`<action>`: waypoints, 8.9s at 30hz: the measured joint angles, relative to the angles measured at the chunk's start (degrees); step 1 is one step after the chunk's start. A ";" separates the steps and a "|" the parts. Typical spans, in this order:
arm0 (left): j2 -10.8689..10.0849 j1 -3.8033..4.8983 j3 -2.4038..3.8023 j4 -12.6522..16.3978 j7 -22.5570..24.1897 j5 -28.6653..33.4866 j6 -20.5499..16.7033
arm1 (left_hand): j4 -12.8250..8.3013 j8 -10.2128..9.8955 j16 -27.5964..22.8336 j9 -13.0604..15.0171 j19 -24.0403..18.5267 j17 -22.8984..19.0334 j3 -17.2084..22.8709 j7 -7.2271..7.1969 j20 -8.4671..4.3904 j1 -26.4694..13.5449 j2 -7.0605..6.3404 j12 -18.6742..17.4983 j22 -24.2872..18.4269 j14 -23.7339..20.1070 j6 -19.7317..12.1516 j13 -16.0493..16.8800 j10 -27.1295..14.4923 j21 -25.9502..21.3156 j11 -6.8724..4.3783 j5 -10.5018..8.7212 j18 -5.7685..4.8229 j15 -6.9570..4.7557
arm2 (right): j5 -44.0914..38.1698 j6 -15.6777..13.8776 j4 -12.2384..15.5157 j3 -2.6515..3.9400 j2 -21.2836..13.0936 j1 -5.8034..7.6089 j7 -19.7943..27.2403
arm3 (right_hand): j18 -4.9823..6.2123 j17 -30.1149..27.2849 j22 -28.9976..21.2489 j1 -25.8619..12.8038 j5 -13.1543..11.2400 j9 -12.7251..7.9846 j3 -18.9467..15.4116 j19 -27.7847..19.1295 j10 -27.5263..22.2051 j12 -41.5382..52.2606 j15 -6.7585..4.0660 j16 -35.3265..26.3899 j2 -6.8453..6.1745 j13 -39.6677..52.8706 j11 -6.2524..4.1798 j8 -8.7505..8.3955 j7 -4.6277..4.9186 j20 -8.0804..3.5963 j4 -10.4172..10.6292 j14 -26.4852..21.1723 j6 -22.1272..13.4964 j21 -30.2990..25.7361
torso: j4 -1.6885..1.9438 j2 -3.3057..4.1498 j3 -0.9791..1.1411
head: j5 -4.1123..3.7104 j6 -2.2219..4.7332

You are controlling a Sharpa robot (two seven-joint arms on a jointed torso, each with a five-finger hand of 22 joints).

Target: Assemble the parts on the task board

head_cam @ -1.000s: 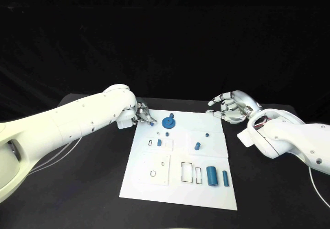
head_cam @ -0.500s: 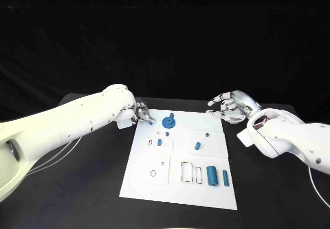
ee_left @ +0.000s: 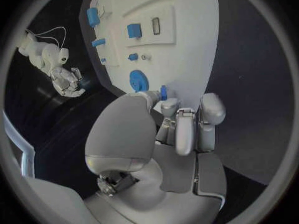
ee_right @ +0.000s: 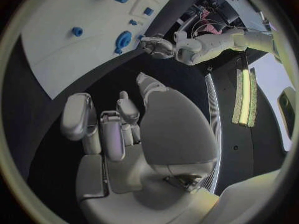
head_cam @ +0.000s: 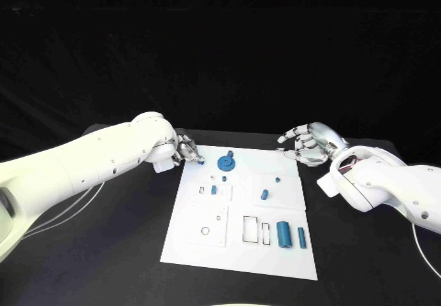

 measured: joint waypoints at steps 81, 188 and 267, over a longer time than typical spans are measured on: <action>-13.49 -5.23 -2.84 26.43 3.23 -14.83 -7.66 | -5.39 7.66 1.62 3.78 3.68 -0.03 11.51 -0.18 -1.01 -10.26 -5.55 1.78 4.85 -0.21 1.47 2.81 4.25 2.66 -1.04 0.23 -0.90 -1.01 | 0.07 0.37 -0.15 -0.06 -0.67 -0.39 -0.17 | 0.00 0.01 0.02 0.00 0.00 -0.06 0.00 0.00 0.00 0.00 0.00 0.00 0.00 0.01 0.00 0.22 0.00 0.00 0.00 0.00 0.00 0.00 | -0.09 0.10 0.03 | 0.77 -0.82; -12.03 -5.08 -2.55 23.70 -0.49 -9.93 -6.70 | -8.16 7.27 2.06 8.80 4.09 -0.04 13.46 -2.16 -1.43 -17.23 -6.19 1.54 4.80 0.00 4.66 2.68 5.50 2.66 -1.66 -0.26 -0.90 -1.64 | 0.08 0.70 -0.08 -0.06 -1.10 -0.51 -0.19 | 0.00 0.00 0.07 0.23 0.00 -0.15 0.01 0.00 0.00 0.00 0.00 0.00 0.23 -0.03 0.00 0.22 0.00 0.00 0.32 0.00 0.00 -0.21 | -0.07 0.07 0.08 | 0.46 -1.84; -12.35 -5.41 -1.77 23.36 -1.05 -9.94 -6.72 | -2.31 5.28 2.05 8.31 4.29 -0.04 -6.31 -2.33 -1.63 -24.02 -6.49 1.32 4.67 -0.21 6.24 3.08 5.48 2.26 -1.65 -0.21 -0.89 -1.84 | 0.06 0.66 -0.03 -0.06 -1.47 -0.52 -0.20 | 0.00 -0.03 -0.05 0.23 0.00 -0.25 0.01 0.00 0.00 0.00 0.00 -0.22 0.23 -0.19 0.00 0.45 0.00 0.00 0.32 0.00 0.00 -0.69 | -0.11 0.09 0.03 | 0.15 -1.66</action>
